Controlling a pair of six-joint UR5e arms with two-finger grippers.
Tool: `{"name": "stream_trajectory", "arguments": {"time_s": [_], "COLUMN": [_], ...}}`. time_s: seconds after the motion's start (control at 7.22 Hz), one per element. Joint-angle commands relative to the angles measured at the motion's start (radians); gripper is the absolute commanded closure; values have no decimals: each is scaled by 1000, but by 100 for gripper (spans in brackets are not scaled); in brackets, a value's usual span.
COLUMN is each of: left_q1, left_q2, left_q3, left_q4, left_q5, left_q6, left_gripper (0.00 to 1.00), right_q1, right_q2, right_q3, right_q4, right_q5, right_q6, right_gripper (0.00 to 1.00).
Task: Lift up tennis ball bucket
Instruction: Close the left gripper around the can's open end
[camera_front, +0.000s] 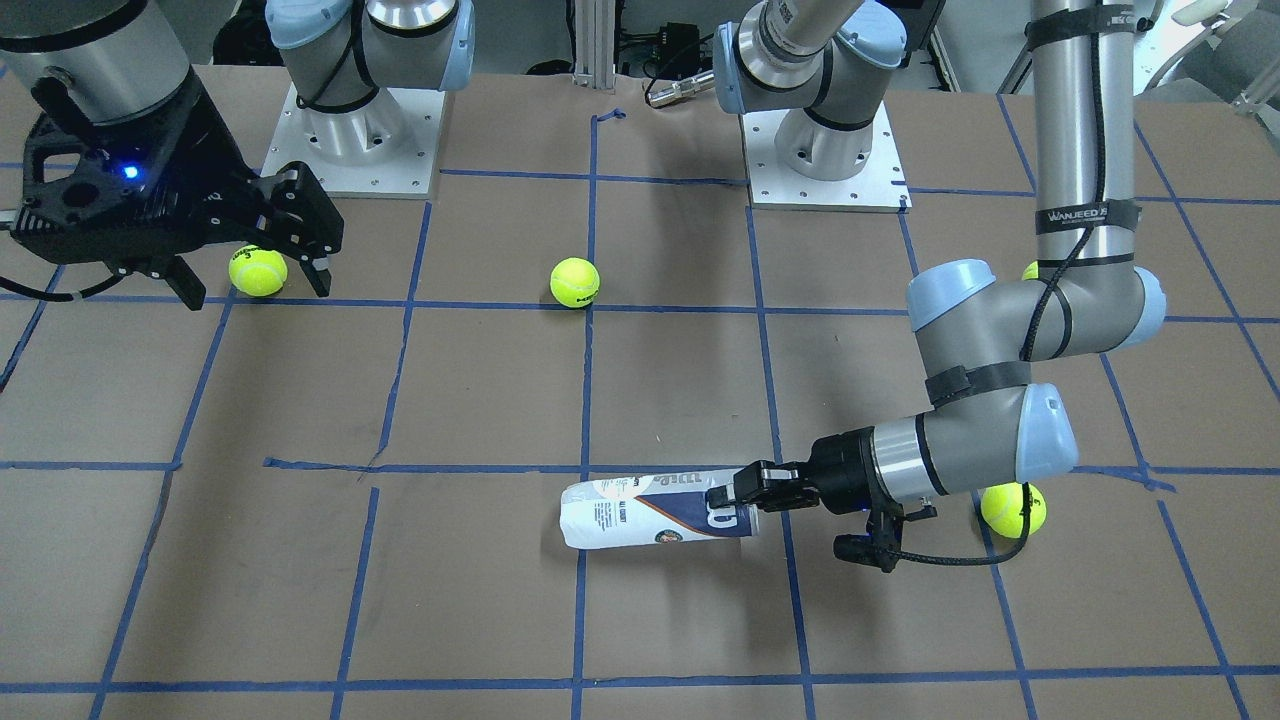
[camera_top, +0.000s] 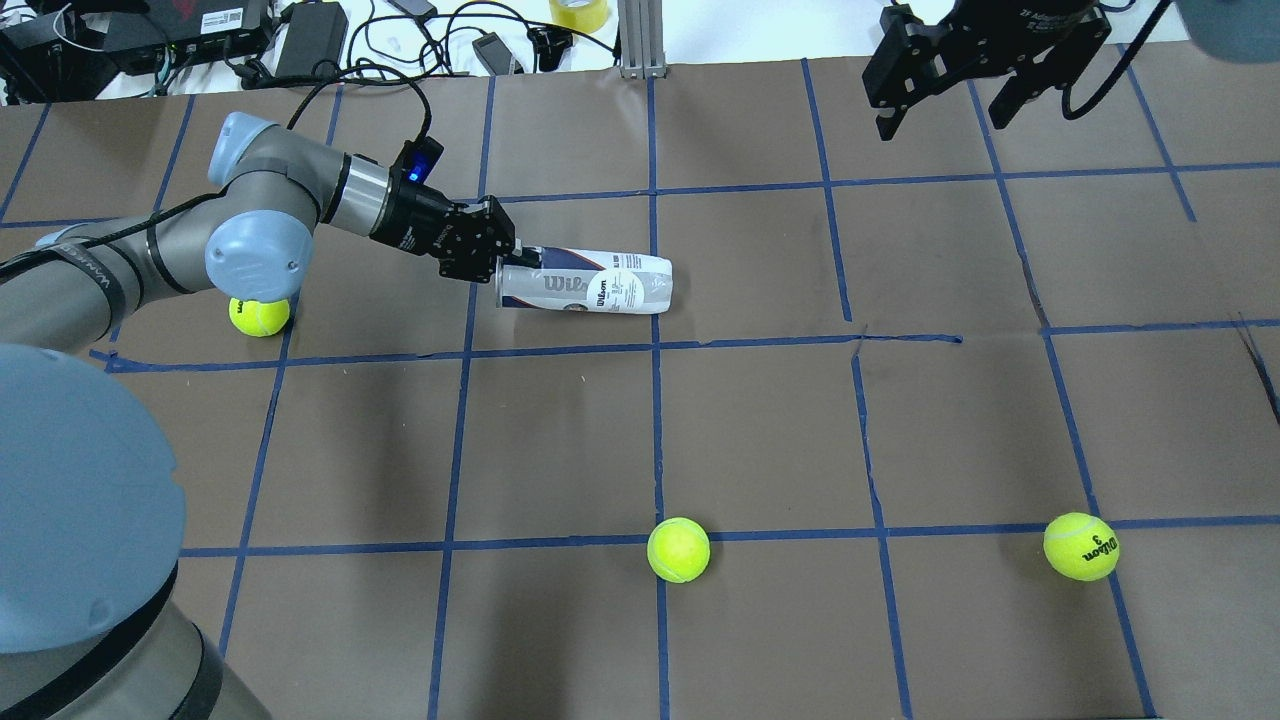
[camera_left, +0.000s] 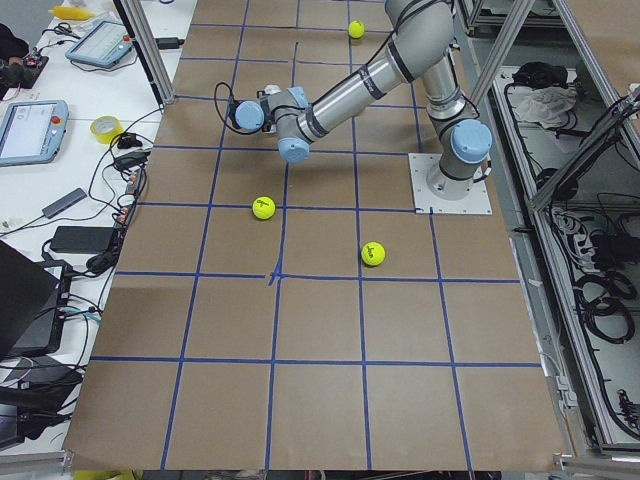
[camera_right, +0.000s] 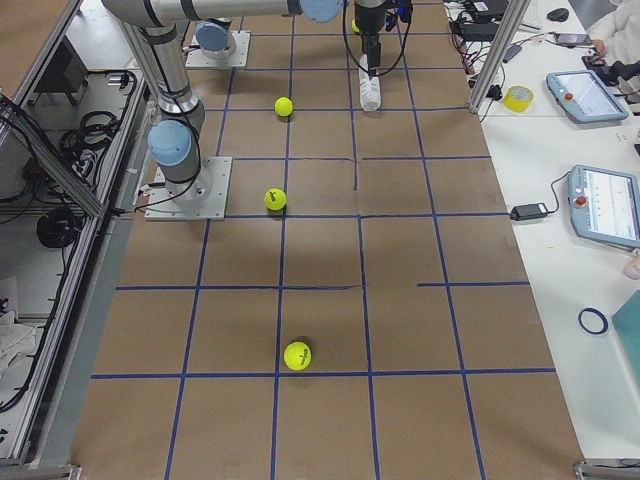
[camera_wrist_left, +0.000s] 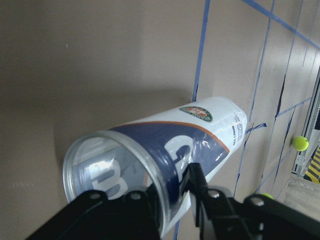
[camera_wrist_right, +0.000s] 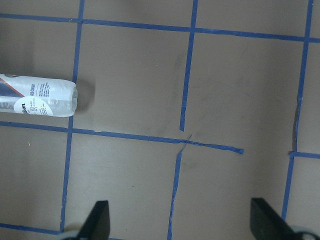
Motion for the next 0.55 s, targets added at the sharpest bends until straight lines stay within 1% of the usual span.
{"name": "stream_trajectory", "arguments": {"time_s": [0.0,0.14,0.42], "left_q1": [-16,-18,-42], "left_q2": [44,67,126], "left_q3": [4,14,33], "left_q4": [1,1,1], "left_q5": [-45,-47,-33], "left_q6": [-108,-131,-166], "left_gripper": [100,100,100], "right_q1": [5,7,10], "right_q2": [-8,-11,-25], "right_q3": [2,-1,10], "right_q4": [4,2,5], "right_q5": [-35,-34,-40], "right_q6": [69,135,166], "right_gripper": [0,0,0]}}
